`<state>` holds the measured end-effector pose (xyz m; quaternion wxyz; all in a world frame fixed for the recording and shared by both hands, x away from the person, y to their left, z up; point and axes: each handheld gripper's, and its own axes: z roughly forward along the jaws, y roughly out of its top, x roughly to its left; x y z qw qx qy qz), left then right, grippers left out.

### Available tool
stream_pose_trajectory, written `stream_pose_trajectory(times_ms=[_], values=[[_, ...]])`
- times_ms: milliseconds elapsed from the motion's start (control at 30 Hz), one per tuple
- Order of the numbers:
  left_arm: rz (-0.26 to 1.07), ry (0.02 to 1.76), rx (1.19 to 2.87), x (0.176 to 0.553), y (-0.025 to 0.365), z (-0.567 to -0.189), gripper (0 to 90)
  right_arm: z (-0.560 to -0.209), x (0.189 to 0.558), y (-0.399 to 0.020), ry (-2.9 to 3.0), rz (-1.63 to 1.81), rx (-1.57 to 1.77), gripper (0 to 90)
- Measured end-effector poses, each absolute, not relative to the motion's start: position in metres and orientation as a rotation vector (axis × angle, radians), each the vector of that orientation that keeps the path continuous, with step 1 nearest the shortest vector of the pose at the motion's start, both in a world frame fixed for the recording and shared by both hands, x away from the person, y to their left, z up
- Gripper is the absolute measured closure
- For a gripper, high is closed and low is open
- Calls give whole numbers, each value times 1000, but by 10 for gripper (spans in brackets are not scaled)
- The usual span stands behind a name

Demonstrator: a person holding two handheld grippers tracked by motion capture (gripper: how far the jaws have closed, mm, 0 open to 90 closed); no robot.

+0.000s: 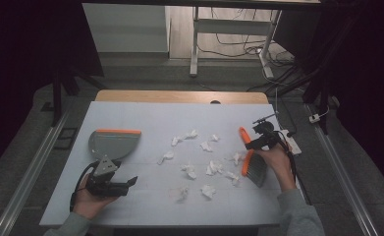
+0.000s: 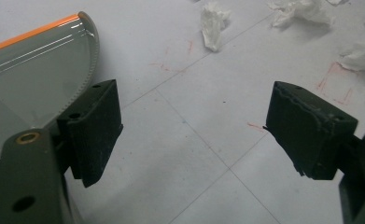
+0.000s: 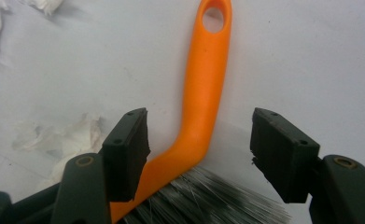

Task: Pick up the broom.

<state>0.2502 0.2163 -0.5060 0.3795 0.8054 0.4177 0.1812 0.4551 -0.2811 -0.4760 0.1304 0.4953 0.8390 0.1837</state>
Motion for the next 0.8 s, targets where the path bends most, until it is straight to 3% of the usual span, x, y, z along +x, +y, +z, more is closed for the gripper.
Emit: stream_pose_trajectory(times_ms=[267, 400, 567, 667, 800], values=[[461, 1068, 2057, 250, 217, -507, 189, -483, 460, -275, 2453, 459, 1432, 456], [460, 1067, 2057, 250, 217, -507, 190, -486, 462, -275, 2472, 446, 1479, 562], [464, 1066, 2055, 249, 217, -506, 190, -490, 465, -278, 2475, 470, 1596, 598], [464, 1065, 2055, 249, 218, -506, 190, -490, 467, -279, 2439, 458, 1640, 691], [465, 1062, 2057, 248, 217, -506, 190, -490, 467, -276, 2432, 420, 1620, 699]])
